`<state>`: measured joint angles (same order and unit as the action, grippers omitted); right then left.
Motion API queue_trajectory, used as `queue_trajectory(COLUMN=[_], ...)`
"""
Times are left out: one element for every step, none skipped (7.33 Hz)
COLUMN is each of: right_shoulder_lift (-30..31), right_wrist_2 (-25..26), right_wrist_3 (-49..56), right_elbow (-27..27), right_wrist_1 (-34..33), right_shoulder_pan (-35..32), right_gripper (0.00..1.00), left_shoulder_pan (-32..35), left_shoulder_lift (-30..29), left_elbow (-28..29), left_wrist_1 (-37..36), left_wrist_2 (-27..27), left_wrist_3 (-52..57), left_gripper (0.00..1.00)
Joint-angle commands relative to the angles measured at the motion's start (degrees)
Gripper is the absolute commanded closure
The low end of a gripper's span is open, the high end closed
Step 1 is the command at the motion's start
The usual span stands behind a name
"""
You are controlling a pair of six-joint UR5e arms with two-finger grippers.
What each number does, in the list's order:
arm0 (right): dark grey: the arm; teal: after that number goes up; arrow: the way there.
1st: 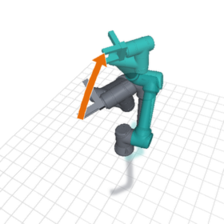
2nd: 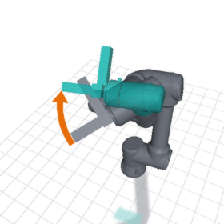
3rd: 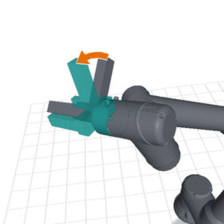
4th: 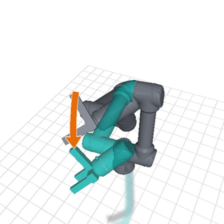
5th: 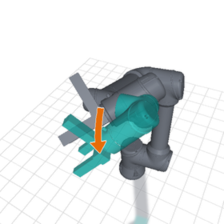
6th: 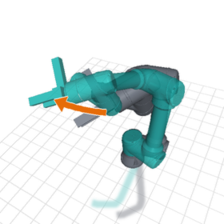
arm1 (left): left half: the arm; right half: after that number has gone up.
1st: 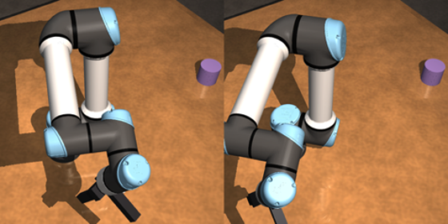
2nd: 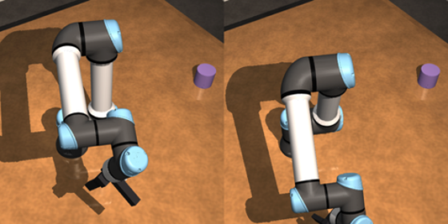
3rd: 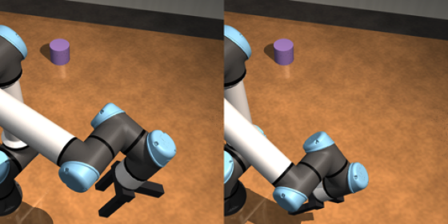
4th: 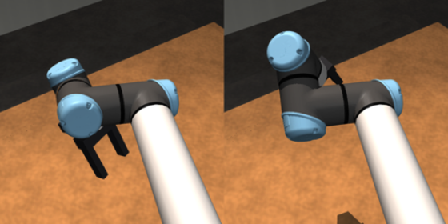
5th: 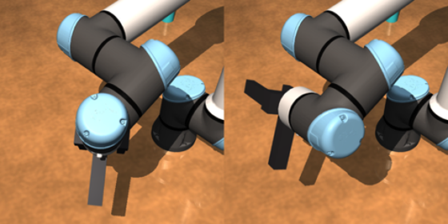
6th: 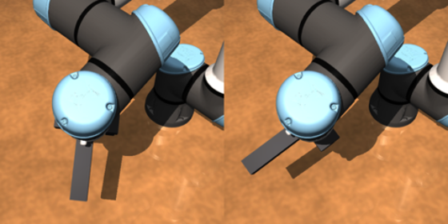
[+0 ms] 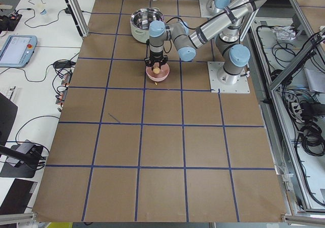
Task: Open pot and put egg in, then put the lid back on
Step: 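Lift the egg from the bowl with the left gripper toward the pot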
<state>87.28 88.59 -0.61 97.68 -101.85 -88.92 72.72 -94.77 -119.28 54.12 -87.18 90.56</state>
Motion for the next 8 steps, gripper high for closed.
queue_trajectory(right_shoulder_lift=[0.17, 0.25, 0.17, 0.08, 0.08, -0.01, -0.18, -0.18], right_wrist_2=[0.00, 0.00, 0.00, 0.00, 0.00, 0.00, 0.00, 0.00], right_wrist_3=[-0.10, -0.27, -0.18, -0.18, -0.10, -0.10, 0.25, 0.26], right_elbow=[0.15, 0.15, 0.15, 0.15, 0.15, 0.15, 0.15, 0.15], right_wrist_1=[0.33, 0.42, 0.42, 0.42, 0.33, 0.33, 0.42, 0.42], right_shoulder_pan=[-0.02, -0.11, -0.11, -0.11, -0.11, -0.11, 0.15, 0.15], right_gripper=[0.60, 0.60, 0.60, 0.60, 0.60, 0.60, 0.60, 0.60], left_shoulder_pan=[3.45, 7.83, 12.92, 17.85, 20.33, 22.97, 26.30, 28.94], left_shoulder_lift=[1.51, 1.60, 0.82, -0.23, -2.33, -4.53, -6.99, -9.79], left_elbow=[4.56, 6.32, 8.87, 11.85, 14.49, 17.39, 20.81, 23.80], left_wrist_1=[3.96, 3.97, 4.06, 4.58, 4.85, 4.24, 4.24, 4.06], left_wrist_2=[3.06, 3.07, 2.80, 2.37, 2.62, 2.80, 2.63, 2.71], left_wrist_3=[-11.66, -19.82, -28.51, -36.26, -43.91, -53.99, -59.31, -66.32], left_gripper=[1.00, 0.99, 0.99, 0.99, 0.99, 0.99, 0.99, 0.99])
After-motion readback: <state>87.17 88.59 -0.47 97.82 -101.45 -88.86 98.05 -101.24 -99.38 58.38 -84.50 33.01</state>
